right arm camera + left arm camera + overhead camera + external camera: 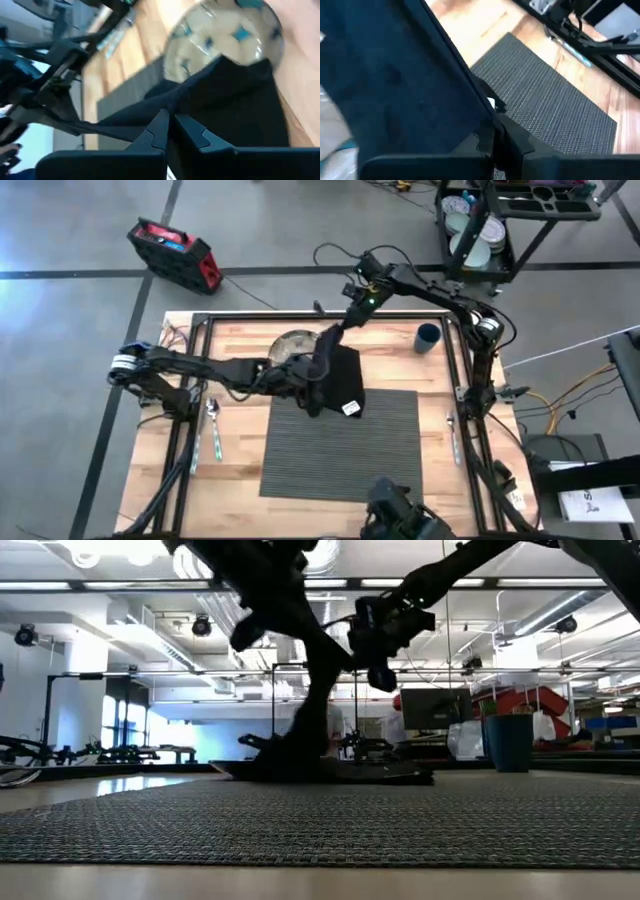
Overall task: Set table place
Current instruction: Fold the black napkin
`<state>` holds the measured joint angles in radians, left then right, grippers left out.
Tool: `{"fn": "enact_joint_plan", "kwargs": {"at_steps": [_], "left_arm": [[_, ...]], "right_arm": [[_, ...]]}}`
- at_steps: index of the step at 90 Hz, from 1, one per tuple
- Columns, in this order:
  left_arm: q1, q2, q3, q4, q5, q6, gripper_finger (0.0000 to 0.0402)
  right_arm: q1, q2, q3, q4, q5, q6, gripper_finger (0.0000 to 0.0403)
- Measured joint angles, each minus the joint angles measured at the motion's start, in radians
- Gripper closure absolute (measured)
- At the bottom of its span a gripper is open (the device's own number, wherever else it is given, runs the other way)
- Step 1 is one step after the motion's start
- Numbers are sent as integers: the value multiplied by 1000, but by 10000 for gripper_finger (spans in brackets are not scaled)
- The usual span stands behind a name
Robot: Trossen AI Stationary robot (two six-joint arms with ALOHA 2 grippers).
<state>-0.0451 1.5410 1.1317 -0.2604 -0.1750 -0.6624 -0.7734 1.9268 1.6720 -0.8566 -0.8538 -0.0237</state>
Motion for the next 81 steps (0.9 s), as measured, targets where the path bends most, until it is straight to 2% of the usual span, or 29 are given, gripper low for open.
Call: {"fn": "enact_joint_plan", "kwargs": {"at_steps": [29,59,81], "left_arm": [[35,94,0,163,75,7,401],[42,159,0,173,122,-1,401],[41,226,0,242,178,-33,392]], "right_arm": [[-56,-33,-119,-10,36,-30,403],[-66,-33,-229,-1,47,-68,403],[-87,-34,-336,44,108,-90,393]]}}
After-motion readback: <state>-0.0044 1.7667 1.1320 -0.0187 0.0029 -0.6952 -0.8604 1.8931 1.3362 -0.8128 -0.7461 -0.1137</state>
